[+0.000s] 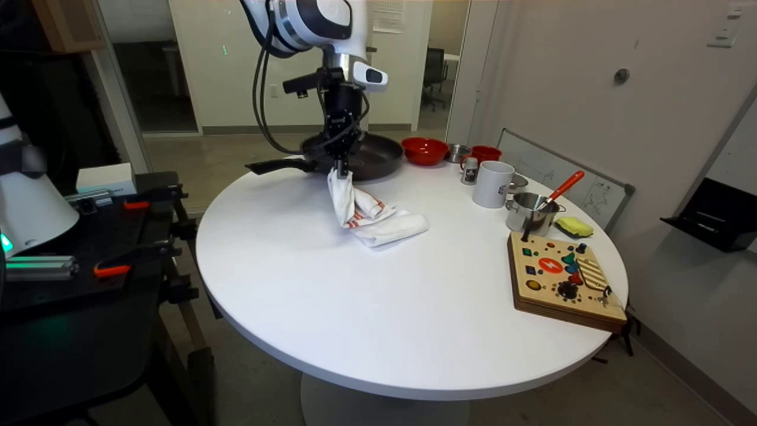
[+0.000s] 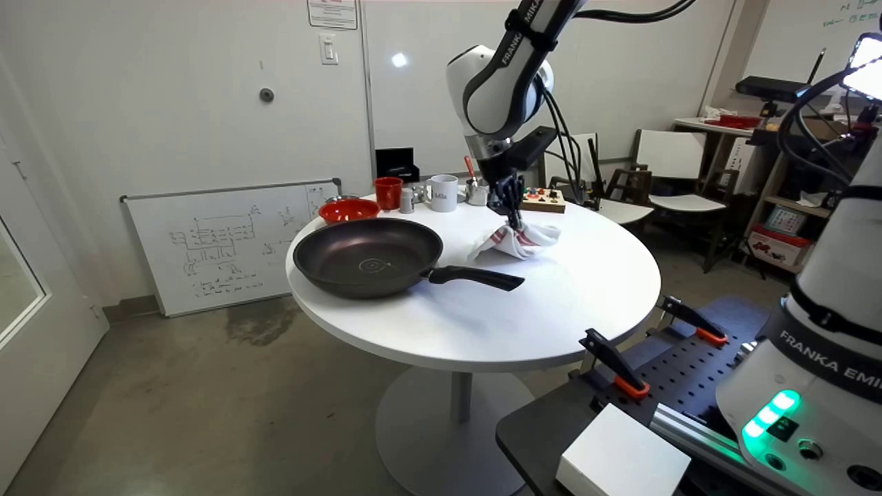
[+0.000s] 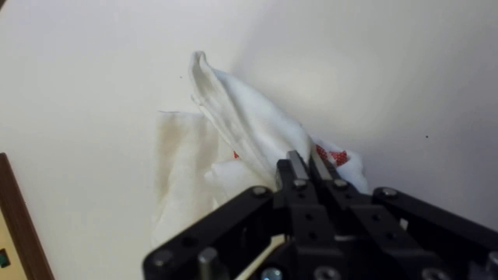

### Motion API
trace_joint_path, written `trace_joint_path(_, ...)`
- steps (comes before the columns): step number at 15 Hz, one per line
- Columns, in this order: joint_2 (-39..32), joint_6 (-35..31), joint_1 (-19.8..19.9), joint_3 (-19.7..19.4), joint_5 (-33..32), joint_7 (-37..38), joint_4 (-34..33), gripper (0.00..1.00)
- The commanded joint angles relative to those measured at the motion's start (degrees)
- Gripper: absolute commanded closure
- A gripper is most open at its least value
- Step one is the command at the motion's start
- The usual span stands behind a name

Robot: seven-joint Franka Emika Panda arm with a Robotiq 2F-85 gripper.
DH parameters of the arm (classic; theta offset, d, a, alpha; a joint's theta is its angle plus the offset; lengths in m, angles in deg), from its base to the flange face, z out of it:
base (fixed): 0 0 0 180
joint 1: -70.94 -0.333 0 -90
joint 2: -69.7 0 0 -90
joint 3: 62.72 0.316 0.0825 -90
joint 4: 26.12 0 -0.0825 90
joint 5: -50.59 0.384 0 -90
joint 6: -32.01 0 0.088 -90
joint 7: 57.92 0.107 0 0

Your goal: Unfold the towel

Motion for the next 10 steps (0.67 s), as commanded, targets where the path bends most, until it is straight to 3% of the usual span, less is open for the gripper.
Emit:
trace_joint_path(1,1.3,5.7,-2.25,-0.8,-7.07,7.35,-0.42,0.96)
trace_joint_path(4,1.31,9.74,-2.67,0.28,-11.28,11.21,-0.59,0.97)
trace_joint_path(10,1.26,15.27,-2.05,2.99,-10.69,12.13,-0.84,0.96)
